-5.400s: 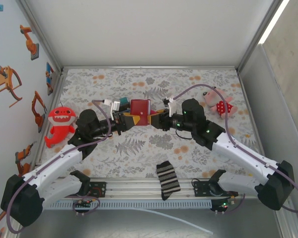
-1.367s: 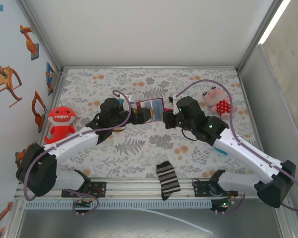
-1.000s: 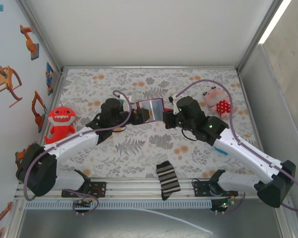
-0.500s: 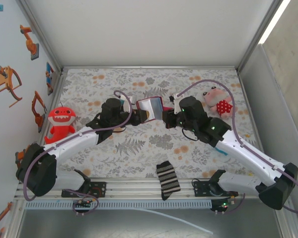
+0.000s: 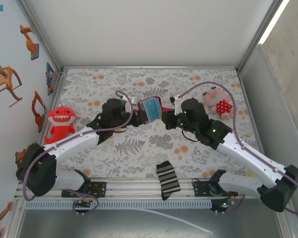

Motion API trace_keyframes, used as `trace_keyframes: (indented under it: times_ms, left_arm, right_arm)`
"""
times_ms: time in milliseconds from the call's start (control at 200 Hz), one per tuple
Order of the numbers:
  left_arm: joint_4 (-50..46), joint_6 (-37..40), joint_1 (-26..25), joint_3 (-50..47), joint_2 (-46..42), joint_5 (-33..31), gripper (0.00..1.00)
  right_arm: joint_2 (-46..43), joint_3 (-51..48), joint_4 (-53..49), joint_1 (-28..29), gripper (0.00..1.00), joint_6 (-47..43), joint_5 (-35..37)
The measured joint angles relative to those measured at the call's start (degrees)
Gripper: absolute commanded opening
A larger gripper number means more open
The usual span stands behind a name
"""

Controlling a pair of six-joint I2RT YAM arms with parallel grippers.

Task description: Take the credit cards out of the card holder

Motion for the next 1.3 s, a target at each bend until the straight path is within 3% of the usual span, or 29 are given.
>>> trace_keyframes:
  times_ms: [100, 205, 341, 656, 741, 831, 901, 1097, 1302]
  left_arm:
    - [0.98, 0.00, 0.00, 0.00, -0.04, 0.72, 0.00]
    - [1.97, -0.02, 0.00, -0.02, -0.46, 1.62, 0.00]
    - [3.15, -0.02, 0.00, -0.04, -1.27, 2.82, 0.00]
    - [5.86, -0.48, 0.00, -0.15, -1.46, 5.90, 0.00]
    - [6.95, -0.87, 0.00, -0.13, -1.11, 7.13, 0.00]
    - [7.32, -1.27, 0.00, -0.13, -0.79, 7.58, 0.06]
    - [7.21, -1.33, 0.04, -0.13, -0.74, 7.54, 0.12]
    - [5.88, -2.10, 0.50, -0.15, -0.76, 7.23, 0.41]
    - [5.33, -3.13, 1.70, -1.88, -1.57, 6.38, 0.57]
  right_arm:
    - [-0.11, 0.00, 0.00, 0.00, 0.00, 0.17, 0.66]
    - [-0.11, 0.00, 0.02, -0.02, 0.18, 0.33, 1.66]
    - [-0.11, 0.00, 0.04, -0.07, 0.25, 0.13, 2.25]
    - [-0.11, 0.00, 0.02, -0.11, 0.30, -0.33, 3.15]
    - [-0.11, 0.00, 0.00, -0.11, 0.17, -0.59, 3.39]
    - [-0.11, 0.00, -0.11, -0.22, 0.00, -0.42, 4.20]
    - [-0.11, 0.02, -0.44, -0.39, 0.00, -0.44, 4.66]
    - [-0.09, 0.02, -1.46, -0.44, 0.00, -0.42, 5.31]
    - [-0.09, 0.02, -2.91, -0.44, 0.00, 0.37, 6.32]
